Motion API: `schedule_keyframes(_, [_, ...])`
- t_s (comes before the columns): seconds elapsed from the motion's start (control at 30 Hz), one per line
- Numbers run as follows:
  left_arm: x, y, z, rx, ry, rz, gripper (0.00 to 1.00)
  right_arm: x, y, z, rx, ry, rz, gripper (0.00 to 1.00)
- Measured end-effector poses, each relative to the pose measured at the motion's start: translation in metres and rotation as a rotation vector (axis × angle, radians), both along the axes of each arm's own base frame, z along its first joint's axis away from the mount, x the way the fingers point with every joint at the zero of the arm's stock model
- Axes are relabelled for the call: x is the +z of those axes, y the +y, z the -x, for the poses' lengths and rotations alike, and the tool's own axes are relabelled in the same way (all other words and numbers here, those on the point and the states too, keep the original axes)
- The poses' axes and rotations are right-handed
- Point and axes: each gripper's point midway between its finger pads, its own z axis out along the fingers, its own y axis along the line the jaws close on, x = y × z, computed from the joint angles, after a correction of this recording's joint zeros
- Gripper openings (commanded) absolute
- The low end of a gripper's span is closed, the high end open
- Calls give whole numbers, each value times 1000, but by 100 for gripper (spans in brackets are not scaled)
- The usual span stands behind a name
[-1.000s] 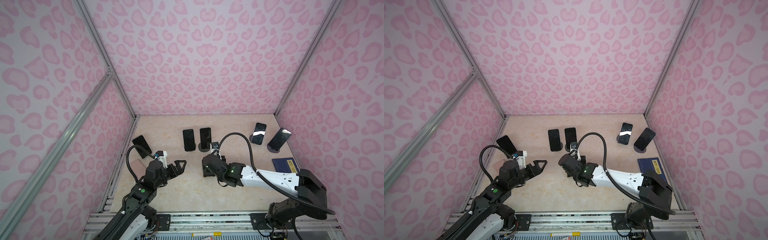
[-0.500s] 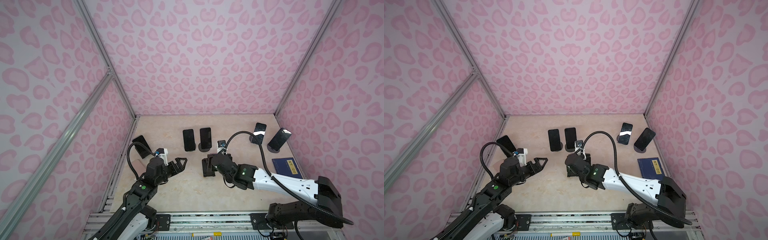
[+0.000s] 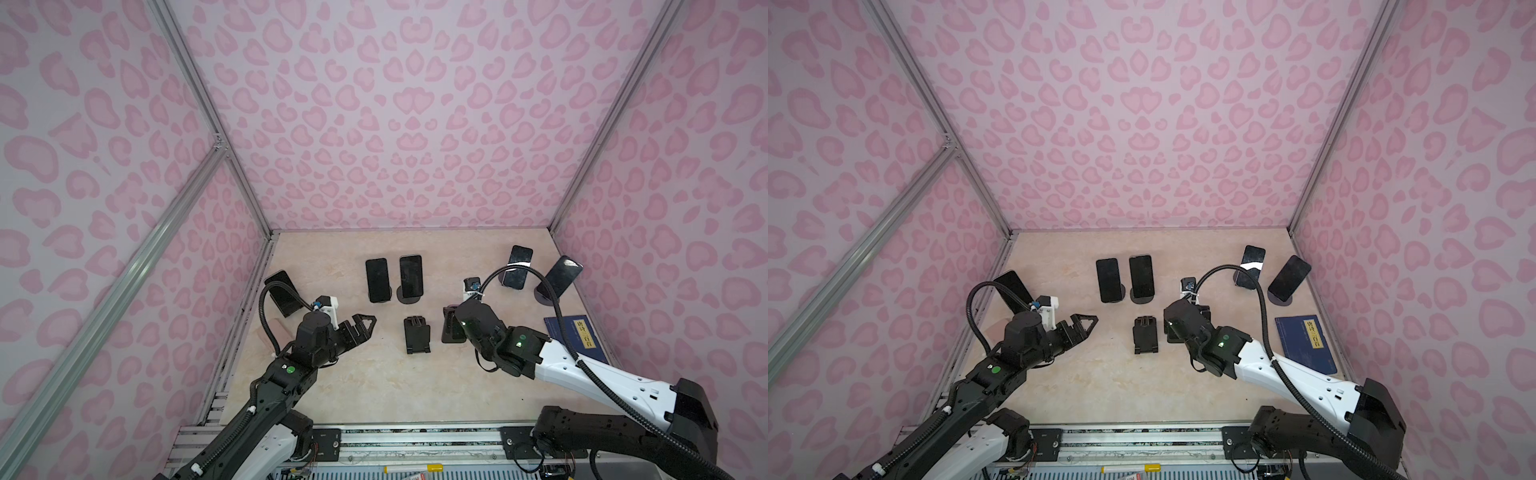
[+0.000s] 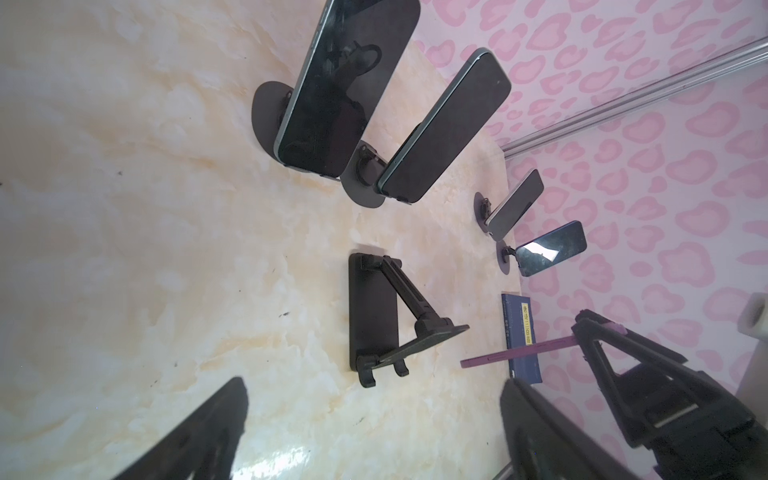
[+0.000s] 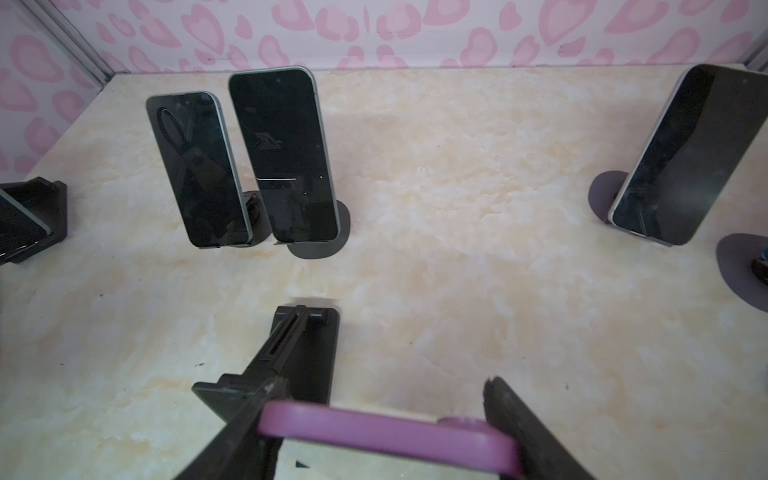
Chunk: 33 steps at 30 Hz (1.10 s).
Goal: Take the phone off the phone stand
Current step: 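Lift the purple phone up off the black folding stand with the right gripper, then lower the purple phone flat onto the table beside the stand, open right gripper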
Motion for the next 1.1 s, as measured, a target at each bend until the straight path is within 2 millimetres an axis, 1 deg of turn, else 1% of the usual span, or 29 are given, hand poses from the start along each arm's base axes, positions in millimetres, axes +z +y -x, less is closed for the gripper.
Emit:
schedule_keyframes(0.17, [-3, -5, -3, -13, 20, -1, 99, -22, -30, -9, -33, 85, 32, 64])
schedule_keyframes(0.3, [-4, -10, -6, -24, 32, 2, 99, -34, -40, -13, -26, 152, 41, 63])
schedule_keyframes(0.4, [-4, -12, -6, -30, 37, 4, 98, -39, -42, -19, -16, 197, 51, 63])
schedule_keyframes(0.53, [0, -16, -8, -40, 30, 9, 99, -42, -43, -32, -16, 241, 67, 63])
schedule_keyframes(0.67, [3, -19, -8, -49, 23, 14, 99, -51, -47, -40, -18, 296, 77, 62])
schedule_keyframes(0.83, [7, -20, -7, -52, 10, 23, 99, -70, -51, -38, -14, 374, 88, 62])
schedule_keyframes(1.0, [8, -22, -7, -56, 13, 32, 99, -90, -46, -36, 7, 450, 73, 62])
schedule_keyframes(1.1, [7, -25, -5, -70, 21, 38, 99, -98, -46, -39, 6, 472, 73, 62])
